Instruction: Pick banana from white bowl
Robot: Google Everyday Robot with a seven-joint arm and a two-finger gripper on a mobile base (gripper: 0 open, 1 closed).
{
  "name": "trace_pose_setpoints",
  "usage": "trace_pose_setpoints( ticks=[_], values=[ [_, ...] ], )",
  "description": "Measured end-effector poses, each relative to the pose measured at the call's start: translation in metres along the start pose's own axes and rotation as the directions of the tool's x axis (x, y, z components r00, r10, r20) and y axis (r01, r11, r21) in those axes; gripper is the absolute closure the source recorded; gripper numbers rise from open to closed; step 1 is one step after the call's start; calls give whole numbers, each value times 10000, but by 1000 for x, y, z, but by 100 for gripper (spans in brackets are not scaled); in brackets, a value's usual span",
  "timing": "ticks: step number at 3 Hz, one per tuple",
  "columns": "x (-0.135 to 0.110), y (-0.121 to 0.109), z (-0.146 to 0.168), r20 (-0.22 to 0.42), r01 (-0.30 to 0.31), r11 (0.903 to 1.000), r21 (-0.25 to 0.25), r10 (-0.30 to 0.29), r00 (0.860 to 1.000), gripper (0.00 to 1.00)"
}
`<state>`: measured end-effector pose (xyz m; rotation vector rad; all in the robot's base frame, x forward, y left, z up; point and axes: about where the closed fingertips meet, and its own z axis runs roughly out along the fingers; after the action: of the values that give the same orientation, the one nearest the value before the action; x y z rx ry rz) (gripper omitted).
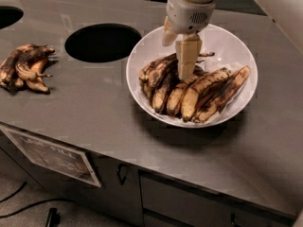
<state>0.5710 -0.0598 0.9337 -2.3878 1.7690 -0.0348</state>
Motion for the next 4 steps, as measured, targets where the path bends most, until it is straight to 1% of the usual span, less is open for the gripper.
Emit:
trace_pose_setpoints(
  ticks=[2,3,4],
  values=[
    [-1,-4,5,66,131,9998,-142,-130,9999,38],
    [-2,-4,8,86,180,9996,-198,-179,9998,38],
    [-2,-4,8,87,182,9996,-201,-181,9998,43]
  ],
)
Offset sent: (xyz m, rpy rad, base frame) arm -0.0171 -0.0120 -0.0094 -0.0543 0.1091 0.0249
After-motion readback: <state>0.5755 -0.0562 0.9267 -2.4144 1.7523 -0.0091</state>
